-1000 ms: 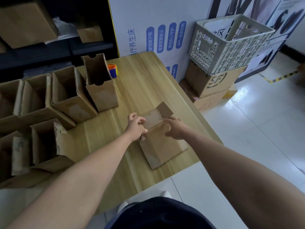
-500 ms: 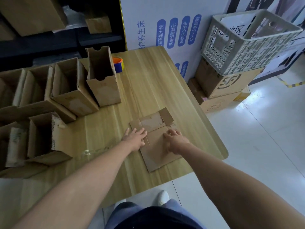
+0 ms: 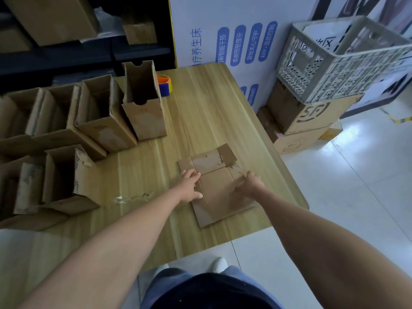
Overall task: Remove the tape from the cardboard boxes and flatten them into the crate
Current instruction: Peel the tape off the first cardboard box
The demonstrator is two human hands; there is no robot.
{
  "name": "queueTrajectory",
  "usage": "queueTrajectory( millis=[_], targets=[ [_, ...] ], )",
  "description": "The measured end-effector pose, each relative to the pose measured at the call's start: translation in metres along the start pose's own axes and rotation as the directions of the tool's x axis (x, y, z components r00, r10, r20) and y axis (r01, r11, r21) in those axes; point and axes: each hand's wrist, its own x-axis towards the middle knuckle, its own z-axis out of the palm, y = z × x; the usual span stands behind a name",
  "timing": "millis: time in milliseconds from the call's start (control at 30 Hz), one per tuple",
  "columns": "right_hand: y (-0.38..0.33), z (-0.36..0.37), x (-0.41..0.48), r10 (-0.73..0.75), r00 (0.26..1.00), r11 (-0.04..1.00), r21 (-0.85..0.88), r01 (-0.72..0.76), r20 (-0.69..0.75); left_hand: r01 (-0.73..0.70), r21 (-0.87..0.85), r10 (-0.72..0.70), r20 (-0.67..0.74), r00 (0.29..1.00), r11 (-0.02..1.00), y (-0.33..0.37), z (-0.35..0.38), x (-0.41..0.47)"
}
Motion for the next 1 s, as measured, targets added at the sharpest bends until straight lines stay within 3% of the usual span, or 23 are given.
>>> queueTrajectory(
  millis=[100,200,267,500,600,733,800,833,900,933,1000],
  targets=[
    [-0.004,-0.007,-0.002,0.047,0.997,0.975,0.212,-0.060,0.065,0.002,-0.281,-0.026,-0.083,0.996,0.960,0.001,-0.001,0.001],
    [-0.012,-0.017,-0.005,0.033,0.994,0.920,0.385,-0.071,0.104,-0.008,-0.407,-0.071,-0.178,0.981,0.913,0.004,-0.007,0.001],
    [-0.021,-0.027,-0.008,0.001,0.994,0.885,0.463,-0.051,0.108,-0.004,-0.433,-0.111,-0.240,0.964,0.901,0.006,-0.014,0.001],
    [-0.048,-0.046,-0.026,-0.110,0.977,0.765,0.644,-0.036,0.185,-0.013,-0.434,-0.034,-0.101,0.994,0.901,0.016,-0.037,-0.006],
    [-0.059,-0.046,-0.032,-0.149,0.985,0.811,0.581,0.071,0.087,-0.035,-0.564,-0.005,-0.070,0.998,0.825,0.024,-0.043,-0.010],
    [-0.079,-0.055,-0.047,-0.238,0.967,0.838,0.484,0.253,-0.094,-0.050,-0.895,0.056,-0.028,0.998,0.442,0.042,-0.061,-0.021],
    [-0.088,-0.061,-0.055,-0.318,0.944,0.831,0.454,0.320,-0.084,-0.063,-0.955,0.078,-0.043,0.996,0.288,0.048,-0.073,-0.023],
    [-0.091,-0.064,-0.060,-0.375,0.927,0.826,0.450,0.340,-0.013,-0.058,-0.971,0.062,-0.045,0.997,0.234,0.049,-0.078,-0.023],
    [-0.097,-0.064,-0.066,-0.480,0.849,0.821,0.456,0.345,0.223,-0.032,-0.979,-0.062,-0.045,0.997,0.202,0.048,-0.083,-0.023],
    [-0.097,-0.061,-0.066,-0.501,0.812,0.825,0.451,0.342,0.300,-0.012,-0.966,-0.156,-0.054,0.986,0.258,0.044,-0.083,-0.021],
    [-0.094,-0.054,-0.062,-0.468,0.848,0.853,0.378,0.360,0.249,0.049,-0.923,-0.285,-0.067,0.956,0.382,0.033,-0.075,-0.018]
  ],
)
